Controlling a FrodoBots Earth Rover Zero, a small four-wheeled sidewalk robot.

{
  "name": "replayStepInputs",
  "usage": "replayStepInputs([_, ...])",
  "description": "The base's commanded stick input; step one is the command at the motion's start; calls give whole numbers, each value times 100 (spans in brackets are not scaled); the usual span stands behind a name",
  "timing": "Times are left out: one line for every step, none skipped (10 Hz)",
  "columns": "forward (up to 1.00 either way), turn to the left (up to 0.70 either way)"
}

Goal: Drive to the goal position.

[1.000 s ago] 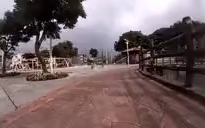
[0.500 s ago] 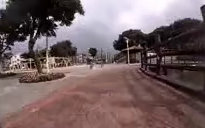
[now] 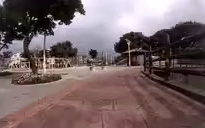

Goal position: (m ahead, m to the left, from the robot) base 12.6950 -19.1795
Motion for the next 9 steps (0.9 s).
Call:
replayStepInputs([100, 0])
replayStepInputs([100, 0])
replayStepInputs([100, -23])
replayStepInputs([100, -39])
replayStepInputs([100, -33])
replayStepInputs([100, -6])
replayStepInputs([100, 0])
replayStepInputs([100, 0])
replayStepInputs([100, -34])
